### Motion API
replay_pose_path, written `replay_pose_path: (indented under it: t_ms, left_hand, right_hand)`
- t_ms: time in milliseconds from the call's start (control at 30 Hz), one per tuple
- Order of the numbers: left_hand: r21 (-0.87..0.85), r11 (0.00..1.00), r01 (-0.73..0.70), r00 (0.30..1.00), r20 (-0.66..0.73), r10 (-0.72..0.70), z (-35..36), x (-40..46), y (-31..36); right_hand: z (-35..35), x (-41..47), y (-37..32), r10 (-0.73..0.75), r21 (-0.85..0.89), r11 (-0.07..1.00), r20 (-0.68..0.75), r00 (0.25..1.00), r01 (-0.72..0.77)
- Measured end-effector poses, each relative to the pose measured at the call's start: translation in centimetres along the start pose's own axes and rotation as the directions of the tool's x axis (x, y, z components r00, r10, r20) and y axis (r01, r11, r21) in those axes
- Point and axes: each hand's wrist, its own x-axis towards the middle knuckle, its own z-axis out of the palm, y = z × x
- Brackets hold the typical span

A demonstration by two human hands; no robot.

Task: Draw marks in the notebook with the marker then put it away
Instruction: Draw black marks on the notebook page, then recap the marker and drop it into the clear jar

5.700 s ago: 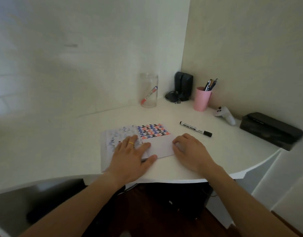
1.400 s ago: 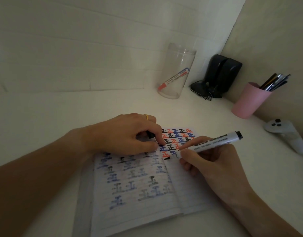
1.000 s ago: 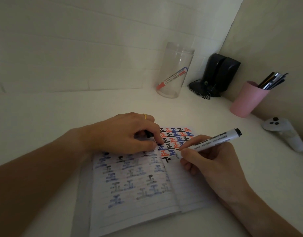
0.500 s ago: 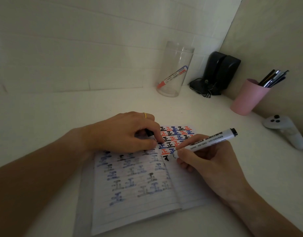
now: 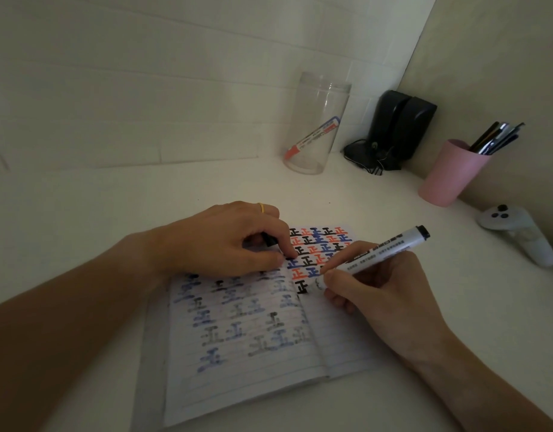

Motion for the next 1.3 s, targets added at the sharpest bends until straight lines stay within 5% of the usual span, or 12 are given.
replay_pose_path:
  t_ms: [367,500,567,700,867,1033,1300]
  left_hand:
    - [0.025,1.0,0.006,1.0,-0.013,-0.006,0.0,0.0,0.1]
    - [0.025,1.0,0.009,1.0,-0.024,-0.009,0.0,-0.1,0.3]
    - [0.02,0.999,0.028,1.0,-0.014,-0.028,-0.1,-0.1,0.4]
    - [-0.078,0.994,0.074,0.997,0.002,-0.074,-0.1,-0.2,0.6]
    - [-0.092,0.993,0.076,0.978,-0.187,-0.092,0.5,-0.1,0.5]
    - [-0.36,0.925,0.122,0.813,-0.499,-0.301,0.8,0.6,0.3]
    - [-0.52,0.851,0.075,0.767,-0.515,-0.383,0.5,1.0,0.5]
  right_hand:
    - [-0.1,0.3,0.4,0.008,-0.062,0.998,-0.038,0.999,-0.01]
    - [-0.8,1.1,-0.6,0.203,0.259,0.945,0.021,0.979,-0.201]
    - [-1.3,2.3,-1.6,0.256,0.287,0.922,0.057,0.965,-0.261]
    - [-1.8,5.3,-2.9,0.169,0.359,0.923,-0.045,0.985,-0.141]
    - [-1.8,6.5,-1.1,0.143,0.562,0.827,-0.263,0.954,0.031]
    - [-2.2,5.7,-0.2,0.163,0.655,0.755,-0.21,0.964,0.015]
    - [-1.6,5.2,0.0,0.126,0.575,0.818,-0.15,0.981,-0.017]
